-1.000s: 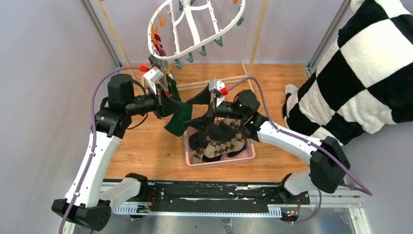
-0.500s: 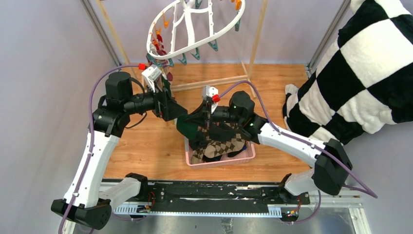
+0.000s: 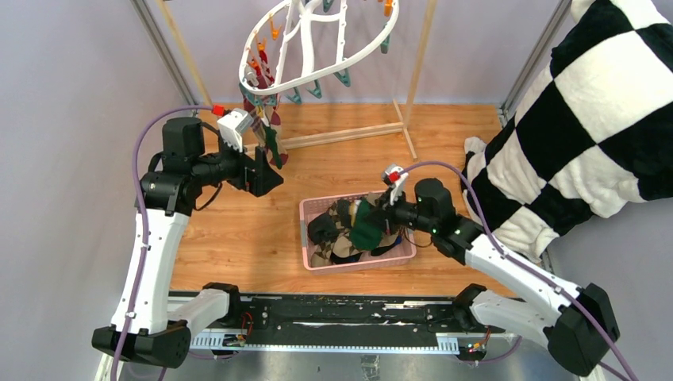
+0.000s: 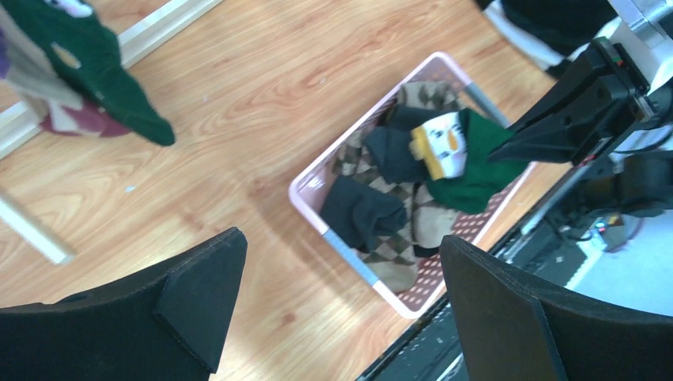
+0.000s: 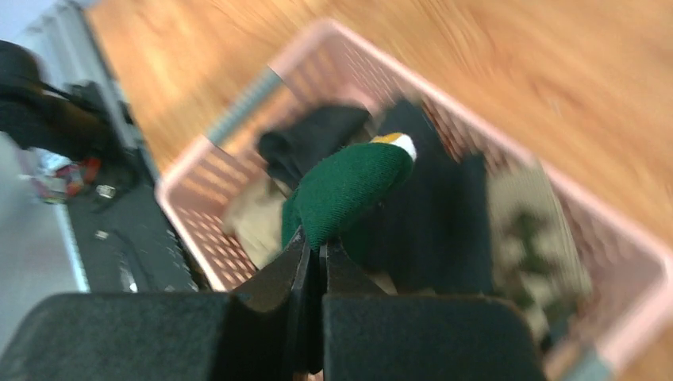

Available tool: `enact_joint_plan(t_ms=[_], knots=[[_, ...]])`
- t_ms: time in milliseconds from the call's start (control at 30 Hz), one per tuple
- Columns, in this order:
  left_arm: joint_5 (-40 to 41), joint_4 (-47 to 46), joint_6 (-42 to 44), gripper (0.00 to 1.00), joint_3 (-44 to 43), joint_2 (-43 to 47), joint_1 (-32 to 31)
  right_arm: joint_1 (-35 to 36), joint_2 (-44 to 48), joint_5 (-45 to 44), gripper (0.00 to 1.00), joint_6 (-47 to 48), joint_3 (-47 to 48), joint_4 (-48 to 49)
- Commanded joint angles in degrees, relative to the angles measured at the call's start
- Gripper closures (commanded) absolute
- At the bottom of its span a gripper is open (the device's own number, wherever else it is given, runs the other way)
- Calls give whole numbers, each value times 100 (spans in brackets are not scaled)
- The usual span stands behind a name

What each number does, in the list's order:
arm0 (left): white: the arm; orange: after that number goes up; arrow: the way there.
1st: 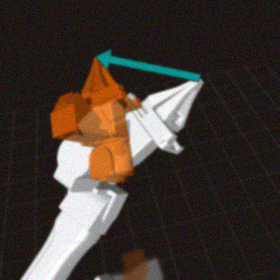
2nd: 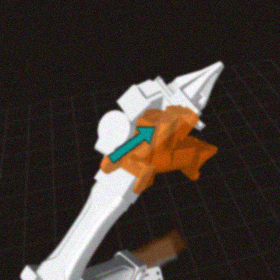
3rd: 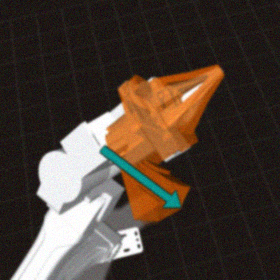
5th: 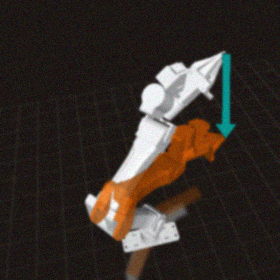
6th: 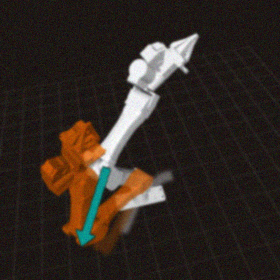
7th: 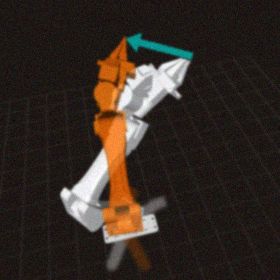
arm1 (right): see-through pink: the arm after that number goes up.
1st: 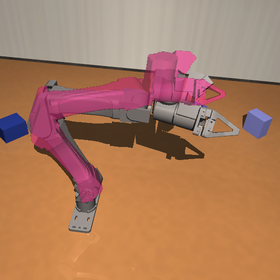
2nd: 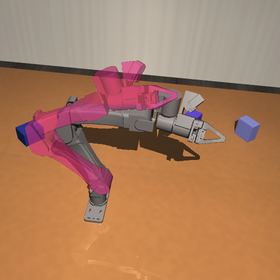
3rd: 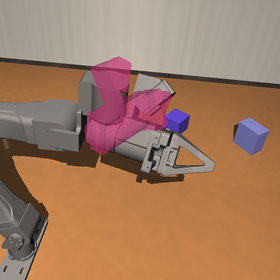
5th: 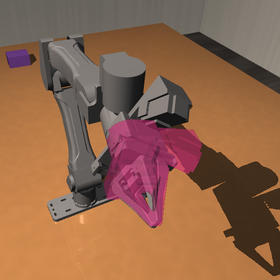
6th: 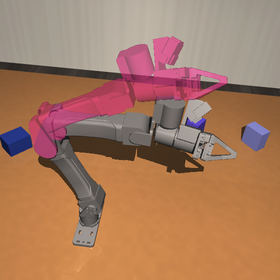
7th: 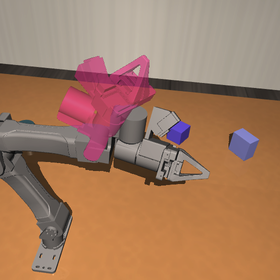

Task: Remove the socks clipped to the hanger
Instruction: Place the sock in the bin.

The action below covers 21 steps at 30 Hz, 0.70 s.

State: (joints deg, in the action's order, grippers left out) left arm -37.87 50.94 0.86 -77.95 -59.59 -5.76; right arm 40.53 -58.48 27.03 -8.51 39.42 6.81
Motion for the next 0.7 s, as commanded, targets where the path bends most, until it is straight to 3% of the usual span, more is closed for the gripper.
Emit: enact_joint_plan(t_ms=[0, 100, 233, 367, 500, 667], knots=[[814, 342, 733, 0, -22, 53, 47, -289, 644, -1538, 100, -131, -727, -1431], [1119, 338, 757, 0, 15, 28, 49, -334, 680, -2049, 93, -62, -942, -1540], [1287, 338, 634, 0, 45, -61, 85, -351, 233, -2476, 54, -45, -361, -1953], [1246, 338, 523, 0, 48, -125, 187, -382, 293, -2403, 37, -32, 297, -2368], [1129, 339, 484, 0, 41, -152, 350, -516, 504, -2052, 37, -257, 711, -2671], [897, 329, 449, 0, 14, -209, 645, -650, 564, -1214, 63, -1063, 446, -2449]])
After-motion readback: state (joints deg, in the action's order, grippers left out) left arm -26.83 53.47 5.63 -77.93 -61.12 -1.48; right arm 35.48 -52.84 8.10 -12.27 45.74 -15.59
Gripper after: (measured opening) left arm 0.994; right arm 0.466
